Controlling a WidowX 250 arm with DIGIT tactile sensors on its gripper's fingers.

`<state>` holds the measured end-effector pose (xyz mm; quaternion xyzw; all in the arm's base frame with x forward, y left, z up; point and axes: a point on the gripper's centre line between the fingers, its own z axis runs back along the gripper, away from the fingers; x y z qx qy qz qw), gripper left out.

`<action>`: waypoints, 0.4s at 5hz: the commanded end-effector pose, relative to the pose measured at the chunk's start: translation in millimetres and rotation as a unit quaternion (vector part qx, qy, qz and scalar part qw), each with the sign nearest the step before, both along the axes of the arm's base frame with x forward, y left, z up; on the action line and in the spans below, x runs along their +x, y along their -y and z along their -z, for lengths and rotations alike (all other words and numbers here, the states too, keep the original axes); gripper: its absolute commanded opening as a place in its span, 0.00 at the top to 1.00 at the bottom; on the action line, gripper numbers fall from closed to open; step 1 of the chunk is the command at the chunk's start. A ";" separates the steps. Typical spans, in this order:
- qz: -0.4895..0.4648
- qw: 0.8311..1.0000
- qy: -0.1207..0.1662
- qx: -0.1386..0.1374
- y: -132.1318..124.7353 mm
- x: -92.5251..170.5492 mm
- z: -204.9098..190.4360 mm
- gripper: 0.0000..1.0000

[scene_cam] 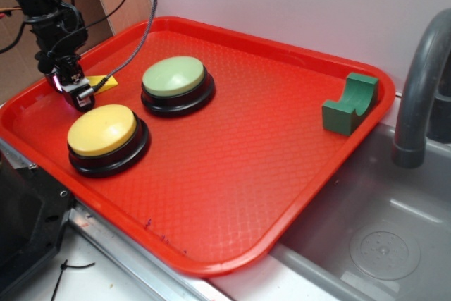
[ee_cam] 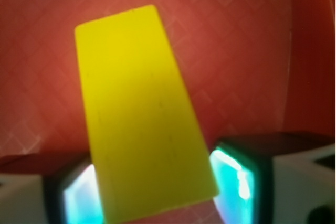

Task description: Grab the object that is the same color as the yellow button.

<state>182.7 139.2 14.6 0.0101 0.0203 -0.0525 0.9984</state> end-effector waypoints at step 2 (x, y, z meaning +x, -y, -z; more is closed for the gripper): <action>-0.035 0.999 -0.003 -0.007 17.0 13.8 -39.3 1.00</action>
